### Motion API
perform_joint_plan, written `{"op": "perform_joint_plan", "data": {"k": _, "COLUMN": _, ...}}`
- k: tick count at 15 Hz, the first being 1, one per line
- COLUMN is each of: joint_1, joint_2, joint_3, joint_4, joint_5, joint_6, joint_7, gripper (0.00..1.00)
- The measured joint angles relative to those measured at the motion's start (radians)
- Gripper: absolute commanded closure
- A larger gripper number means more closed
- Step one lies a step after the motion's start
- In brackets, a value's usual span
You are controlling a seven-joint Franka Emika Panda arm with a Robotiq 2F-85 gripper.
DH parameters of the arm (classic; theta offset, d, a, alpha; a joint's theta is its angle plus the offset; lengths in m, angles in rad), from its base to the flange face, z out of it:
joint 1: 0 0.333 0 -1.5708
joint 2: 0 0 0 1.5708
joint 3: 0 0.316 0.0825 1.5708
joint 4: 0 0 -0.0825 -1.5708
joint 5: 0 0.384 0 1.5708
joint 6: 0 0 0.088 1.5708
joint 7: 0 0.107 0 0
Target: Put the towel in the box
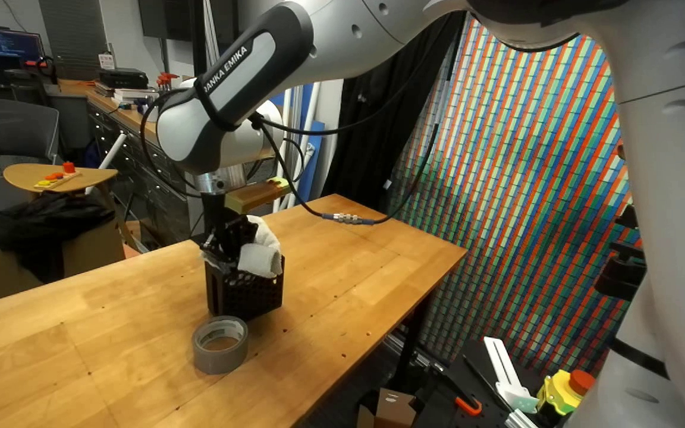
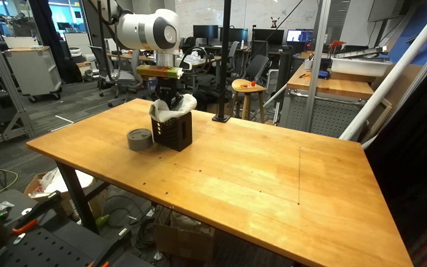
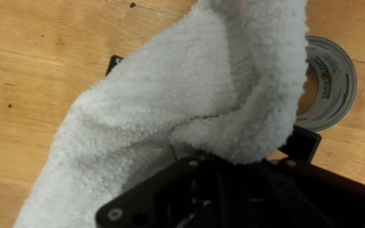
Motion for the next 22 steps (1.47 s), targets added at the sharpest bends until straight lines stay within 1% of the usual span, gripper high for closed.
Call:
{"op": "perform_joint_plan", "data": {"k": 3, "joint_1": 0.000, "joint_2": -0.046, "joint_3": -0.020, "joint_4": 0.000, "joint_5": -0.035, "joint_6": -0.022, "joint_7": 0.007, "gripper": 0.99}}
{"op": "perform_joint_plan", "data": {"k": 6, "joint_1": 0.000, "joint_2": -0.116, "joint_3": -0.032, "joint_4": -0.003, "joint_5": -0.081, "joint_6": -0.080, "joint_7": 0.026, "gripper": 0.99}}
{"op": "perform_joint_plan", "data": {"k": 10, "joint_1": 0.012, "joint_2": -0.197, "joint_3": -0.029, "joint_4": -0.020, "joint_5": -0.098, "joint_6": -0.160, "joint_7": 0.074, "gripper": 0.99}}
{"op": "perform_joint_plan", "data": {"k": 13, "joint_1": 0.030, "joint_2": -0.237, "joint_3": -0.016, "joint_4": -0.043, "joint_5": -0.098, "joint_6": -0.198, "joint_7": 0.126, "gripper": 0.99}}
{"op": "perform_joint_plan", "data": {"k": 18, "joint_1": 0.064, "joint_2": -0.267, "joint_3": 0.018, "joint_4": -0.104, "joint_5": -0.091, "joint_6": -0.213, "joint_7": 0.227, "gripper": 0.99}}
{"op": "perform_joint_plan", "data": {"k": 22, "joint_1": 0.074, "joint_2": -0.269, "joint_3": 0.026, "joint_4": -0.149, "joint_5": -0.087, "joint_6": -0.210, "joint_7": 0.266, "gripper": 0.99}}
